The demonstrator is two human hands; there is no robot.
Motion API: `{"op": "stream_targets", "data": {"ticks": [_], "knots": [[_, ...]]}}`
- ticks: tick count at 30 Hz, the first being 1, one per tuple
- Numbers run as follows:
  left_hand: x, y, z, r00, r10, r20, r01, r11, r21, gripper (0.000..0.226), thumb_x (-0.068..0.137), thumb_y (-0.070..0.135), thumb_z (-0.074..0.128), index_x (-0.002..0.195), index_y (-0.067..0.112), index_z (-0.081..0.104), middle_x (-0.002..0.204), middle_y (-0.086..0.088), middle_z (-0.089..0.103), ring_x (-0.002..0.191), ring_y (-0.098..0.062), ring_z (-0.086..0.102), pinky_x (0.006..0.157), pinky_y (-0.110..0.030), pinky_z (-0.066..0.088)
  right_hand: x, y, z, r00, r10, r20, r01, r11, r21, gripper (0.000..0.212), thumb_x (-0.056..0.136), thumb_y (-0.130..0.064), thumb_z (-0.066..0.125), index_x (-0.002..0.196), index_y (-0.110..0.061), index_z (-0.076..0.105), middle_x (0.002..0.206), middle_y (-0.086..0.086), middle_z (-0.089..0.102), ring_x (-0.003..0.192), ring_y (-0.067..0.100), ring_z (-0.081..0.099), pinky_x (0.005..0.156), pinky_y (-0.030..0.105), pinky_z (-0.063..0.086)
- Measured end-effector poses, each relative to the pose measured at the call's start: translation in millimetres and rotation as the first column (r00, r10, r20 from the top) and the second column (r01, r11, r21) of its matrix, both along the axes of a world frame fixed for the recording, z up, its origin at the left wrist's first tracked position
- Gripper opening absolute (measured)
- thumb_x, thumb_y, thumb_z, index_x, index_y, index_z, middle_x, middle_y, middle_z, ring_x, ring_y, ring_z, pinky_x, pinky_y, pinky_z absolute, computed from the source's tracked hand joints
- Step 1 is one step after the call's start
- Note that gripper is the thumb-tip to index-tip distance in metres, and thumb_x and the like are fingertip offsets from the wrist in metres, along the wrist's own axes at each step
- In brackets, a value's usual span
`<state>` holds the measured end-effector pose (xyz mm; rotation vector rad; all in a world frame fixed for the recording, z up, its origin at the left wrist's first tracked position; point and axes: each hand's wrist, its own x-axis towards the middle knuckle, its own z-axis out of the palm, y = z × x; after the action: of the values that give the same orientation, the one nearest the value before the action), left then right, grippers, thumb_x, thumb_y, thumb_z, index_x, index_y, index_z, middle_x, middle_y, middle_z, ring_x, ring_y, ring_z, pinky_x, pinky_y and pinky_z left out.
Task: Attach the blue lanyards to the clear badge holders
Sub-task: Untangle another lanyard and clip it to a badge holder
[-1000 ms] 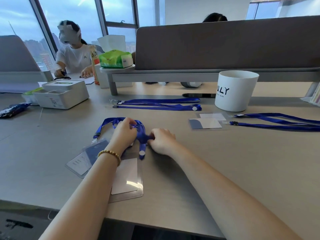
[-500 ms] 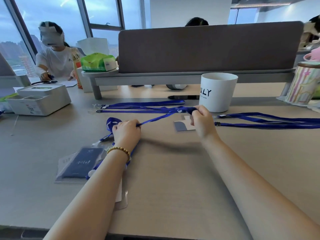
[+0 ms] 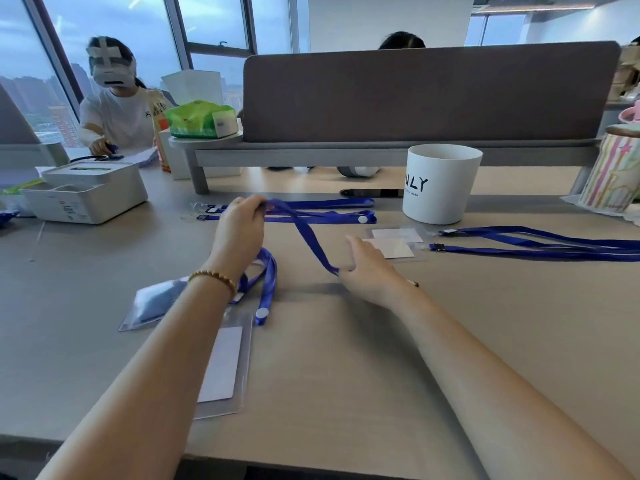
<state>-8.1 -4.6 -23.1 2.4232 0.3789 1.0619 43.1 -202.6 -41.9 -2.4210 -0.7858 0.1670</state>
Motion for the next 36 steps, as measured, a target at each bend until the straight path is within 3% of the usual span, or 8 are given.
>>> {"op": "stream_targets", "data": {"ticks": [5,7,10,13,20,27,32,36], "knots": [[-11.0,19.1,33.6,0.952,-0.147,-0.270,0.129,0.988,-0.086,0.027,0.097,0.016,0.041,0.110,0.014,0.064,0.082,-0.003,0.058,0.068,-0.016,0.048,0.066,-0.032,0.044,-14.9,47.0,20.1,0.969,0.210,-0.133,-0.155,0.929,0.336,0.086,0.088,-0.042,0.058,0.150,-0.021,0.002,0.159,0.001,0.012,0.145,0.022,0.013,0.116,0.045,0.021],[-19.5,19.7,35.8,0.935,-0.180,-0.305,0.161,0.983,-0.086,0.027,0.097,0.015,0.041,0.112,0.013,0.064,0.085,-0.004,0.059,0.073,-0.017,0.049,0.072,-0.033,0.044,-17.7,68.3,28.0,0.971,0.208,-0.119,-0.149,0.912,0.381,0.092,0.086,-0.039,0.062,0.150,-0.020,-0.001,0.156,0.004,0.020,0.142,0.025,0.021,0.114,0.047,0.025],[-28.4,24.2,34.2,0.943,-0.182,-0.280,0.158,0.982,-0.105,0.027,0.096,0.013,0.042,0.112,0.012,0.063,0.087,-0.008,0.059,0.076,-0.021,0.050,0.074,-0.037,0.046,-20.2,87.0,33.8,0.977,0.202,-0.061,-0.153,0.877,0.456,0.048,0.095,-0.026,0.051,0.137,-0.011,0.035,0.117,0.008,0.058,0.110,0.021,0.054,0.094,0.036,0.043],[-34.9,35.1,28.6,0.972,-0.105,-0.211,0.094,0.994,-0.064,0.026,0.095,0.007,0.043,0.111,0.008,0.063,0.083,-0.009,0.056,0.069,-0.017,0.045,0.064,-0.024,0.039,-24.5,97.6,35.0,0.972,0.231,0.045,-0.217,0.808,0.548,0.023,0.101,-0.020,0.036,0.093,-0.009,0.055,0.070,-0.002,0.051,0.068,0.014,0.048,0.070,0.037,0.041],[-50.6,65.5,-7.1,0.987,0.148,-0.058,-0.158,0.952,-0.263,0.028,0.091,0.016,0.055,0.118,0.007,0.056,0.115,-0.019,0.052,0.088,-0.025,0.054,0.060,-0.017,0.041,-18.8,112.1,47.0,0.997,0.079,-0.006,-0.044,0.615,0.787,0.022,0.102,-0.015,0.030,0.091,-0.011,0.049,0.069,-0.006,0.047,0.061,0.008,0.042,0.068,0.034,0.043],[-61.9,77.3,-37.3,0.858,-0.028,-0.514,-0.152,0.940,-0.305,0.087,0.077,0.057,0.058,0.145,0.023,0.015,0.140,-0.013,0.039,0.122,-0.029,0.047,0.102,-0.046,0.042,-14.8,108.8,12.9,0.992,-0.082,-0.097,0.124,0.778,0.616,0.029,0.102,-0.021,0.030,0.107,-0.005,0.053,0.089,0.002,0.054,0.082,0.014,0.050,0.072,0.031,0.041],[-72.6,92.5,-33.1,0.860,0.007,-0.510,-0.220,0.907,-0.360,0.066,0.087,0.051,0.049,0.139,0.016,0.029,0.140,-0.014,0.041,0.121,-0.029,0.047,0.103,-0.042,0.041,-11.2,95.2,-10.7,0.976,-0.219,-0.007,0.211,0.928,0.307,0.025,0.100,-0.017,0.038,0.117,-0.008,0.053,0.109,0.007,0.060,0.094,0.019,0.055,0.075,0.027,0.041],[-86.3,101.9,-26.8,0.775,-0.005,-0.632,-0.253,0.914,-0.317,0.052,0.092,0.040,0.048,0.133,0.012,0.037,0.134,-0.012,0.047,0.114,-0.026,0.049,0.100,-0.040,0.042,-20.3,100.6,-16.6,0.902,-0.230,0.365,0.206,0.973,0.103,0.030,0.090,-0.012,0.054,0.120,-0.009,0.050,0.119,0.009,0.053,0.108,0.025,0.050,0.089,0.034,0.046]]}}
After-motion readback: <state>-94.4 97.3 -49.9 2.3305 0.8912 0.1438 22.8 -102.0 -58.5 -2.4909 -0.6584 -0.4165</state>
